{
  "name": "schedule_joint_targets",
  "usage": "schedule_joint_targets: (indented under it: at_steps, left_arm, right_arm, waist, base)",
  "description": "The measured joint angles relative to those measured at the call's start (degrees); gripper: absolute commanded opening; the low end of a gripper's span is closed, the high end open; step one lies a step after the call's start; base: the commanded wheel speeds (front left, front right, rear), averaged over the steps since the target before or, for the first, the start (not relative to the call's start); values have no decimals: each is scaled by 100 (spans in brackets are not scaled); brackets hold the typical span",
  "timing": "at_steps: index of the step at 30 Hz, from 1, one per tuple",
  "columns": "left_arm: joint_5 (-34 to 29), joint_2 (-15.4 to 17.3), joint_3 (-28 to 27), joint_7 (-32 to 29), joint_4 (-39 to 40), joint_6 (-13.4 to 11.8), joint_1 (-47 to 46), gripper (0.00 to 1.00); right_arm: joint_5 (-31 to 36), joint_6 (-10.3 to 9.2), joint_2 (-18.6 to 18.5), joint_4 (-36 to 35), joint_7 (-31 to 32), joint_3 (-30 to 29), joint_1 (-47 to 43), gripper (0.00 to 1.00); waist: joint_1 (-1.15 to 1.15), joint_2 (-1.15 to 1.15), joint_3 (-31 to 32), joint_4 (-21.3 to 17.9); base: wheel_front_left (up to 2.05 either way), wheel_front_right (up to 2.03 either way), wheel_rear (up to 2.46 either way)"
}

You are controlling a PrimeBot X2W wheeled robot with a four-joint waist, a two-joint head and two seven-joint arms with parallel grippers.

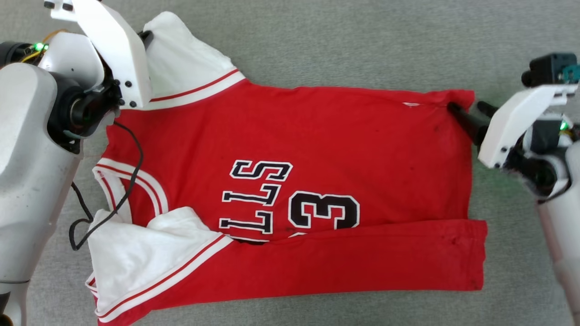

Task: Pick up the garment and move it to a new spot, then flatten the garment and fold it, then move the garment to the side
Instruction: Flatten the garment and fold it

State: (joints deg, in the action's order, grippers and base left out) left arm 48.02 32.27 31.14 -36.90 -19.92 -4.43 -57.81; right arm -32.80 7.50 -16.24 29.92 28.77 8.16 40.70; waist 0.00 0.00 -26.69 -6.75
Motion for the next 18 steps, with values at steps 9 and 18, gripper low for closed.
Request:
schedule_joint_targets:
  at_steps: [9,18]
  left_arm:
    - [9,9,1,131,151,44,35,0]
    - [162,-10,-124,425,103,90,271,0]
  right_arm:
    - [-111,0,-142,736,1247,279,788,0]
    - [-253,-1,-163,603,1025,474,845,0]
  waist:
    - [-1,0,-99,143]
    - [0,0,170,147]
  base:
    - [0,0,0]
    - [0,0,0]
